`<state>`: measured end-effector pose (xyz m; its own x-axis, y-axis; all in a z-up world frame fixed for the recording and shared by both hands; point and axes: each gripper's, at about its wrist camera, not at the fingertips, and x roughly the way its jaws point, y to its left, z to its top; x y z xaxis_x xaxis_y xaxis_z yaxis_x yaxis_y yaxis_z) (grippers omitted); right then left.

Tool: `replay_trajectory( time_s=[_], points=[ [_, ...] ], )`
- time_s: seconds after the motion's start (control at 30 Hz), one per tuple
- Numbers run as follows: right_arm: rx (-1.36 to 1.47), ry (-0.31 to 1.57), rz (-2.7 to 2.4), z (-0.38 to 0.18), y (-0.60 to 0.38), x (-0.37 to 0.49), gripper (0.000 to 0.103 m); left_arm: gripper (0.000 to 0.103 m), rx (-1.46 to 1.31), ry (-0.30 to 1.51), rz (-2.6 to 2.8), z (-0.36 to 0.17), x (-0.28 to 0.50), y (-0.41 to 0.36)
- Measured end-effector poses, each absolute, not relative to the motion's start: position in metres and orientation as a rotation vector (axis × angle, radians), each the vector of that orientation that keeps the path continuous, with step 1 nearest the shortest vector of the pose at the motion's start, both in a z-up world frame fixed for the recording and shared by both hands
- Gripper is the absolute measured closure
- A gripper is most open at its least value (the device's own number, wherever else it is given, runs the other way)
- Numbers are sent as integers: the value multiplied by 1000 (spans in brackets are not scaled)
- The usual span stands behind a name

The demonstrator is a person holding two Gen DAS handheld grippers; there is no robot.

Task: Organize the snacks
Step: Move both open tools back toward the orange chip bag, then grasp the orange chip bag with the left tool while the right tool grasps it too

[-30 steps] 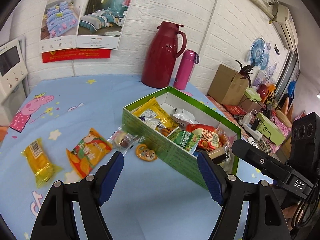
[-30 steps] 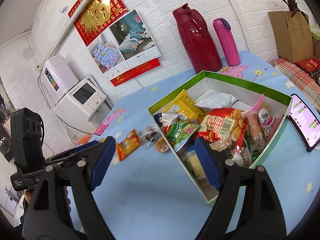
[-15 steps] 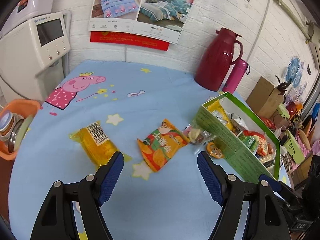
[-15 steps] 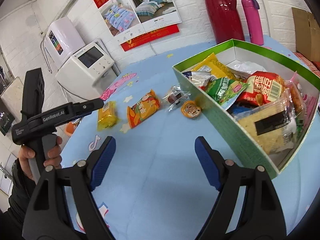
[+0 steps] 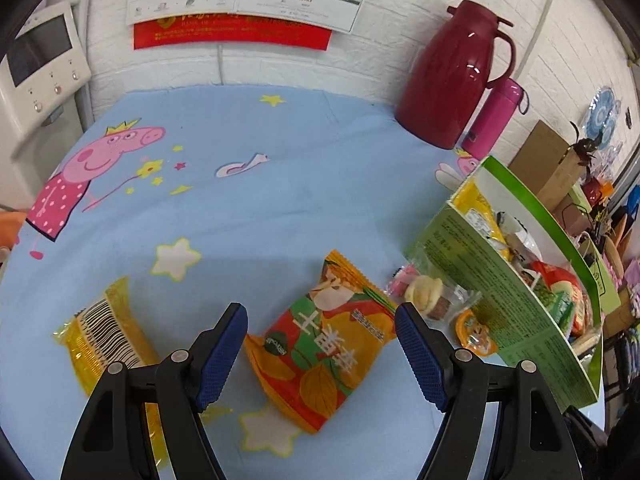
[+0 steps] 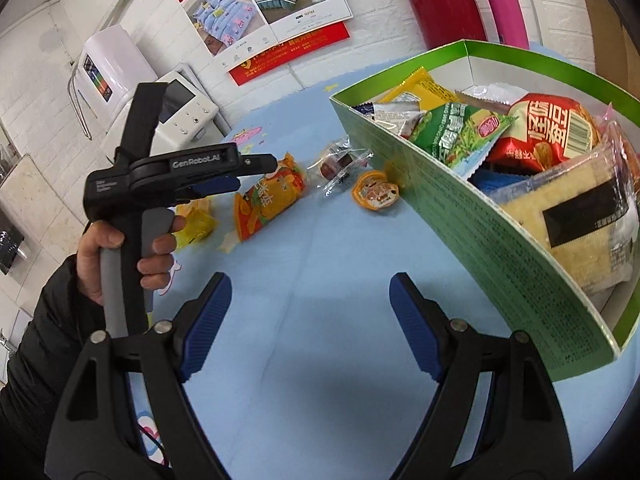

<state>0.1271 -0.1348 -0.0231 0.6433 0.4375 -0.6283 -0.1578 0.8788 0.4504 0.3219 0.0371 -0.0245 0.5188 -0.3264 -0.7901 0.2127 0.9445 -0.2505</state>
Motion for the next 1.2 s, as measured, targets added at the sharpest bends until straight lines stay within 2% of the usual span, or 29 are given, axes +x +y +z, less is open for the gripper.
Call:
replay_trajectory(
  time_s=[0.17,0.23,0.33,0.43,0.53,0.7,0.83,0.97,1.13,1.2],
  points=[
    [361,802,334,-21,-137,124,22,26,-105,995,-336,-41,333,30],
    [346,776,321,-15,-140,121,22,37,-72,1002,-413,-42,322,21],
    [367,762,327,-12,-145,118,22,43,13,1010,-518,-46,292,6],
    [381,756,334,-10,-147,117,22,43,105,978,-590,-48,250,-7],
    [381,745,330,-8,-148,113,22,43,83,1004,-668,-46,215,-6],
    [417,769,361,-13,-145,113,22,41,-136,984,-602,-31,179,36],
    [438,808,386,-18,-135,113,22,41,-187,947,-548,-20,185,52],
    [477,832,407,-22,-131,113,22,41,-227,951,-548,-15,223,48],
    [623,897,442,-33,-132,123,33,41,-181,971,-568,-20,267,33],
    [667,925,426,-39,-132,129,44,41,-169,995,-587,-27,281,26]
  ],
)
